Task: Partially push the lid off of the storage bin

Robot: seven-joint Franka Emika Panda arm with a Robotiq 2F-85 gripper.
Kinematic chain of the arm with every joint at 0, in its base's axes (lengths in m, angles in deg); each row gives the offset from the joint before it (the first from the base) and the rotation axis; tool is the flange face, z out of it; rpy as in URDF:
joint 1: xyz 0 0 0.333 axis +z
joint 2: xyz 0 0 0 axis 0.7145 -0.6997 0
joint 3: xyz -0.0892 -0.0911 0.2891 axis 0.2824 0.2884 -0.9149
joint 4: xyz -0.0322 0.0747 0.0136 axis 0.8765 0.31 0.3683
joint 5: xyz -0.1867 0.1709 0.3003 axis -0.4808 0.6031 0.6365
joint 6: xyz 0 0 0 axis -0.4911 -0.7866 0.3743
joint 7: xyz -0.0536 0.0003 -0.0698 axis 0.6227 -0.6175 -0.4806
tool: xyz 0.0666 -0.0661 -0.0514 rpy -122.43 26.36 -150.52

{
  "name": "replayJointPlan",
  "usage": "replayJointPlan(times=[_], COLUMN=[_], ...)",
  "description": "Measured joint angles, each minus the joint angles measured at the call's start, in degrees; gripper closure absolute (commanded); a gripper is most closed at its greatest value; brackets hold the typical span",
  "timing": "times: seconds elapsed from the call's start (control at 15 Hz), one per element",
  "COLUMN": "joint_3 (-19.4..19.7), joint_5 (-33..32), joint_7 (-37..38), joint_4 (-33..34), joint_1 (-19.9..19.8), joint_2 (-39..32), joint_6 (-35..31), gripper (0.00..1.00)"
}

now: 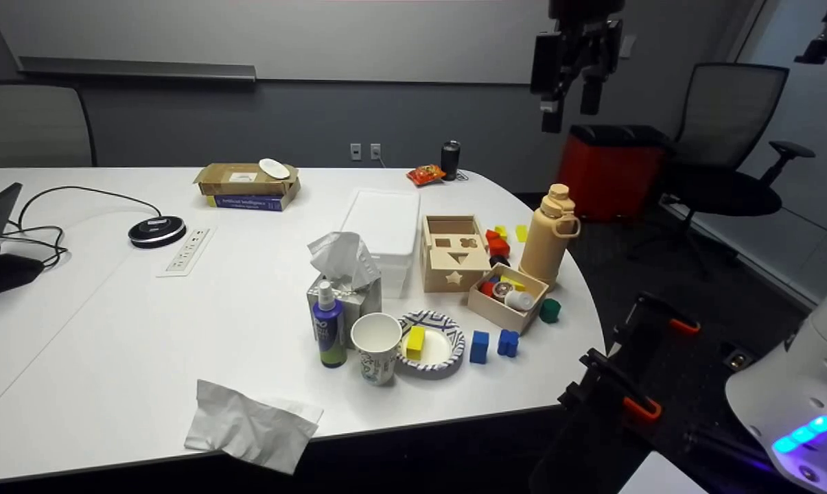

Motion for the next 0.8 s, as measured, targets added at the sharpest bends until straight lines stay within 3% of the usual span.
replayJointPlan(times=[0.4,0.8], joint_3=[5.4,6.2], joint_5=[-1.0,-3.3], joint_7=[-20.7,-35.8], joint_4=[12.2,31.8], joint_1=[0.2,0.1], joint_2=[-21.9,-44.6], joint_6=[-3.9,-3.8], gripper=[0.00,0.00])
